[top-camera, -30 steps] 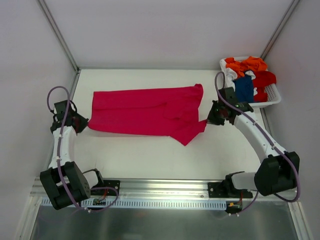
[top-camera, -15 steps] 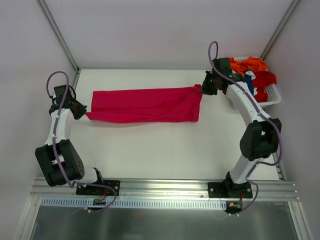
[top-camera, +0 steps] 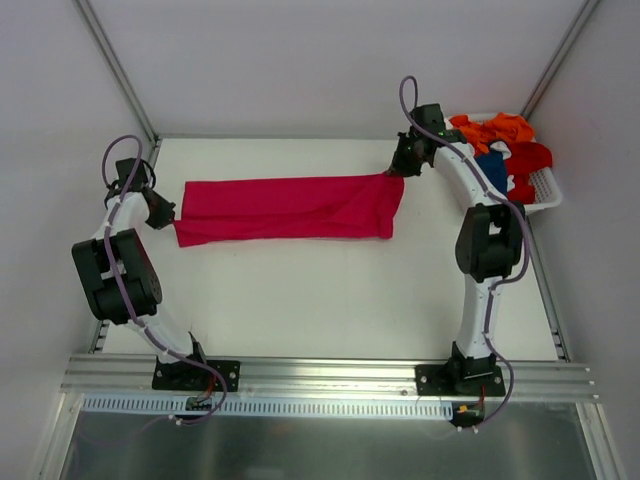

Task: Fold and stack the t-shirts
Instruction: Fold the tshirt

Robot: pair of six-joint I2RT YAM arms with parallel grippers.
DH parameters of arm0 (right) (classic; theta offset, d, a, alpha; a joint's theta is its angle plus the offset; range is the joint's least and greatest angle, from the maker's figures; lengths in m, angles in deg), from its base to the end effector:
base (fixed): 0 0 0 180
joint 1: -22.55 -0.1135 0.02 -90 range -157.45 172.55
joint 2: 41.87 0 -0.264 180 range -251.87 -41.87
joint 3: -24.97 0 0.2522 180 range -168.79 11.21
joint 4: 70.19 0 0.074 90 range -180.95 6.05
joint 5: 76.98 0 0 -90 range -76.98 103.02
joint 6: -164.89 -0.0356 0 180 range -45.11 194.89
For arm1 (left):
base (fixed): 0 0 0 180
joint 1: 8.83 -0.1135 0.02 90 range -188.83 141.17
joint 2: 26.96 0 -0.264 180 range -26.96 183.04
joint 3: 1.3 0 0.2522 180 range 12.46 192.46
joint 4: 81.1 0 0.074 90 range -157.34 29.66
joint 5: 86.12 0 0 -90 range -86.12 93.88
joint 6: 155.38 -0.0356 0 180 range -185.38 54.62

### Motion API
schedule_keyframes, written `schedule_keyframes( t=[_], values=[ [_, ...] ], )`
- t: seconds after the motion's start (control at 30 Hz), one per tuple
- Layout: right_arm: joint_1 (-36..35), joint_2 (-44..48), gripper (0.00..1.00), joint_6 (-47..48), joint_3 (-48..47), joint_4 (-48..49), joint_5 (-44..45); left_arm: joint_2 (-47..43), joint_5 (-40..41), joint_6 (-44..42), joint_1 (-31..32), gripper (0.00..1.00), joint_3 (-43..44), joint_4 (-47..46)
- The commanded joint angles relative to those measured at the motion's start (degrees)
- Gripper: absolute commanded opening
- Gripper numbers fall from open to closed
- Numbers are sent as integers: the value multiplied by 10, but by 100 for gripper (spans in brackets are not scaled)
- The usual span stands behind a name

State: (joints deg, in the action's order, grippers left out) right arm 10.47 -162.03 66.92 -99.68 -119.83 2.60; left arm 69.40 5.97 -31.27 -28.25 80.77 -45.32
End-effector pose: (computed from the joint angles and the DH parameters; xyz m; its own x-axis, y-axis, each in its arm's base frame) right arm 0.4689 0.1069 0.2842 -0.7324 -0.0173 -0.6807 -0.2312 0.9466 0.2248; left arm 0.3428 0.1222 0.2296 -0.4001 -0.7353 -0.5471 -0.6989 0.6309 -0.3368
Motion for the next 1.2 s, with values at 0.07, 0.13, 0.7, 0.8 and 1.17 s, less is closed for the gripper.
schedule_keyframes(
  t=[0.07, 0.13, 0.7, 0.8, 1.17],
  values=[
    [4, -44, 0, 22, -70, -16, -16, 47, 21, 8, 5, 0, 48, -15],
    [5, -62, 1, 23, -89, -15, -22, 57, 18, 1, 5, 0, 61, -17],
    [16, 45, 1, 24, -58, -39, -19, -47, -50, -66, 19, 0, 20, -17],
    [16, 117, 0, 25, 18, -32, -17, -113, -48, -71, 19, 0, -20, -16],
    [16, 258, 1, 26, 143, -26, -25, -209, -47, -79, 18, 0, -93, -4]
  ],
)
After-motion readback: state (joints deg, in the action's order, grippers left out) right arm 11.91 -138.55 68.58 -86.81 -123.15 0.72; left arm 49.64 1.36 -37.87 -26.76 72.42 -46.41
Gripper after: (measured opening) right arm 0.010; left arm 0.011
